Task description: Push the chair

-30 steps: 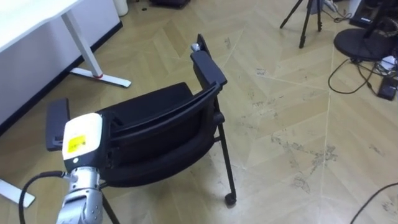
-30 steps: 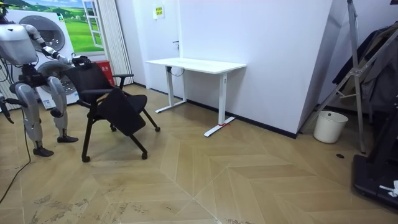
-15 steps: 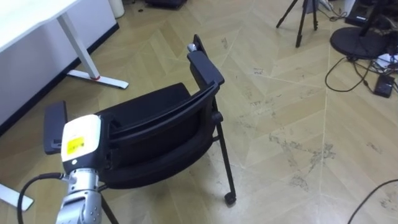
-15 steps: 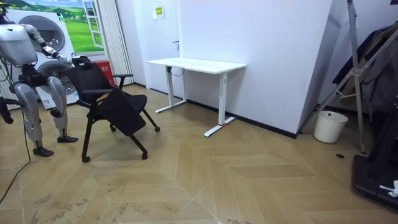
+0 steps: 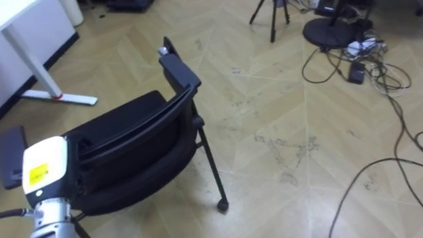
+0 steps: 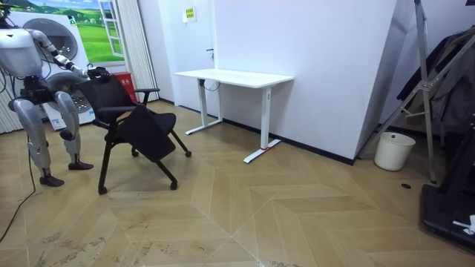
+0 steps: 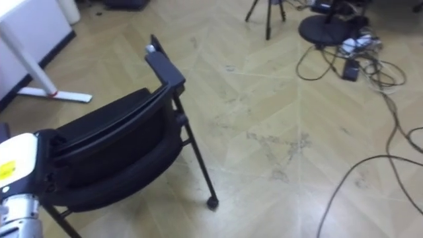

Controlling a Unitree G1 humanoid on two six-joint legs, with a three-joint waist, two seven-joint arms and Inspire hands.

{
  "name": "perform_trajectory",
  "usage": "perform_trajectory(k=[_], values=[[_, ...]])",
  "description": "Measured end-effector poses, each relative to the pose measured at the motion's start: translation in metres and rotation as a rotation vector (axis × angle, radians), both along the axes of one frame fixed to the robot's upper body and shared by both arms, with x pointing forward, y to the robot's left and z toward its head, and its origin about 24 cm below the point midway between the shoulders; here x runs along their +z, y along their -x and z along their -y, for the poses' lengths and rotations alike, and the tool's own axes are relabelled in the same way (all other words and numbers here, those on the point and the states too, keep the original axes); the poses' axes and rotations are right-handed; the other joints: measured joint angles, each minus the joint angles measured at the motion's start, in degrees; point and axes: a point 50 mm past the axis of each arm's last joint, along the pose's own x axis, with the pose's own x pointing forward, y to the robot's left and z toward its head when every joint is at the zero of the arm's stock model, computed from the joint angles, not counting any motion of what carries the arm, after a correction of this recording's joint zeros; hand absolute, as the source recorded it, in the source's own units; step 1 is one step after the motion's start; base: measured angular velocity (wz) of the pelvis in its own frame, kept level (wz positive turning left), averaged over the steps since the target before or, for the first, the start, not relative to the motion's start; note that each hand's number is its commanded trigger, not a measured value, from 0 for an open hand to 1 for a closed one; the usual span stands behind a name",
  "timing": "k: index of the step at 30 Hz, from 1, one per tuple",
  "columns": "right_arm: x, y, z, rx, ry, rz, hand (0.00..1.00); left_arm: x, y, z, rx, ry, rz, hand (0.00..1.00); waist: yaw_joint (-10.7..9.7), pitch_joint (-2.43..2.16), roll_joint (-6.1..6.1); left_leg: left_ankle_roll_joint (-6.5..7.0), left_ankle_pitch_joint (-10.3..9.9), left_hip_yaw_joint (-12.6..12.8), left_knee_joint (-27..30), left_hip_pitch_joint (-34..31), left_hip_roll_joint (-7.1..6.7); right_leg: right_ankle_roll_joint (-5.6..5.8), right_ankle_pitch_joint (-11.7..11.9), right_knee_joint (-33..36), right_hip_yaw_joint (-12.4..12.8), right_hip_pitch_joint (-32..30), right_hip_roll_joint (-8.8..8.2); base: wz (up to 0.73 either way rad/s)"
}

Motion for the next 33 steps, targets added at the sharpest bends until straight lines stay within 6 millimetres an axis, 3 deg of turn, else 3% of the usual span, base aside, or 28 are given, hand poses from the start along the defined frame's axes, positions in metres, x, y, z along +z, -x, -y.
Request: perform_trajectory(k=[3, 9, 11, 14, 17, 26, 33], values=[[0.022, -0.020, 0.009, 0.045, 0.103, -0.073, 0.00, 0.002, 0.000, -0.004, 0.014, -0.005, 0.008, 1.00, -0.3, 0.02, -0.13, 0.06, 0.0, 0.4, 1.1, -1.0, 0.09, -0.20, 0.2, 0.4, 0.3, -1.0, 0.13, -0.08], [0.093, -0.072, 0.020, 0.102, 0.466, -0.160, 0.00, 0.005, -0.001, -0.007, 0.026, -0.005, 0.023, 1.00, -1.6, 0.44, -0.20, 0.07, 0.0, 0.3, 1.4, -1.9, 0.15, -0.24, 0.2, 0.5, 0.3, -1.9, 0.16, 0.00], [0.133, -0.096, 0.015, 0.127, 0.680, -0.164, 0.00, 0.006, -0.003, -0.006, 0.018, -0.003, 0.029, 1.00, -1.3, 0.70, 0.08, 0.07, 0.0, 0.3, 1.4, -2.1, 0.16, -0.24, 0.2, 0.5, 0.4, -2.1, 0.19, 0.00], [0.167, -0.121, 0.005, 0.201, 0.900, -0.168, 0.00, 0.007, -0.007, -0.002, -0.004, 0.004, 0.039, 1.00, 0.1, 0.82, 0.15, 0.03, 0.0, 0.5, 1.1, -1.9, 0.17, -0.31, 0.2, 0.1, 0.9, -2.1, 0.32, -0.03], [0.187, -0.142, -0.011, 0.277, 1.035, -0.141, 0.00, 0.008, -0.009, 0.002, -0.016, 0.016, 0.052, 1.00, 0.9, 1.02, 0.49, 0.02, 0.0, 0.6, 1.0, -2.0, 0.17, -0.31, 0.2, 0.1, 0.8, -2.3, 0.33, -0.01], [0.187, -0.192, -0.060, 0.612, 1.223, -0.162, 0.00, 0.013, -0.028, 0.022, -0.088, 0.026, 0.060, 1.00, 5.9, 1.02, 0.45, 0.00, 0.0, 0.3, 0.6, -2.0, 0.13, -0.32, 0.3, 0.1, 0.3, -2.4, 0.26, 0.01], [0.176, -0.220, -0.102, 0.940, 1.294, -0.135, 0.00, 0.013, -0.037, 0.036, -0.133, 0.022, 0.050, 1.00, 9.6, 1.14, 0.16, -0.05, 0.0, 0.1, 0.3, -0.6, 0.12, -0.34, 0.3, -0.8, -0.2, -0.3, 0.17, 0.00]])
